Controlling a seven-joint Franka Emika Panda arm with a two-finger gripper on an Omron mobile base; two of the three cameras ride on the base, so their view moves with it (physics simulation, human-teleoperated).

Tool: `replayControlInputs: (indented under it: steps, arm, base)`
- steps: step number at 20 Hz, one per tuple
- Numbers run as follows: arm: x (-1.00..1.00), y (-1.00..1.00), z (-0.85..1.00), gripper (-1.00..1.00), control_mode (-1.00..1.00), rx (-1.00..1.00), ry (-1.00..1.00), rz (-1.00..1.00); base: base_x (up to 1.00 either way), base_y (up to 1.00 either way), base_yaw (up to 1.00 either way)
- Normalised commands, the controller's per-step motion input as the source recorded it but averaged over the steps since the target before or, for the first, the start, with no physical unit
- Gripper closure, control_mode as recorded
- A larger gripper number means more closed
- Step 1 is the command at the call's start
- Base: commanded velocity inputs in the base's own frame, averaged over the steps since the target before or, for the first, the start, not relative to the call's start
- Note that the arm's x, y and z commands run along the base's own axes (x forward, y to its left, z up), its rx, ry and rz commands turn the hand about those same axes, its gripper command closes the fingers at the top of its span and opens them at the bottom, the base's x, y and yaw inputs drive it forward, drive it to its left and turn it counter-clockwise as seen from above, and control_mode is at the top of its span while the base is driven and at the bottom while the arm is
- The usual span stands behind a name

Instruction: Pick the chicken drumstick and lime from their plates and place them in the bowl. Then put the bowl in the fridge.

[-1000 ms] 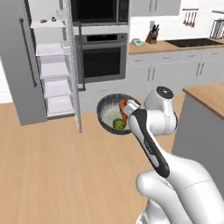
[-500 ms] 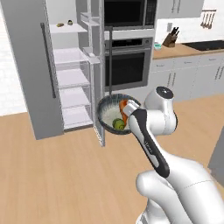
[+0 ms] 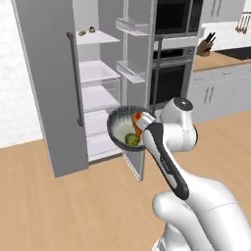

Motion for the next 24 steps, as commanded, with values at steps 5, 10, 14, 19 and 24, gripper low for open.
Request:
replayControlInputs:
  steps: [5, 10, 14, 19, 24]
  arm:
    - [0.00, 0.00, 0.00, 1.00, 1.00, 0.00, 0.00, 0.00]
    - [0.00, 0.00, 0.00, 1.00, 1.00, 0.00, 0.00, 0.00]
    - [0.00, 0.00, 0.00, 1.00, 1.00, 0.00, 0.00, 0.00]
    - [0.00, 0.00, 0.00, 1.00, 1.00, 0.00, 0.00, 0.00]
    - [0.00, 0.00, 0.00, 1.00, 1.00, 0.00, 0.00, 0.00]
  base:
    - [1.00, 0.42, -0.33]
    - [1.00, 0.49, -0.13]
    - [1.00, 0.25, 0.00]
    - [1.00, 0.02, -0.06]
    - [0.99, 0.00, 0.00]
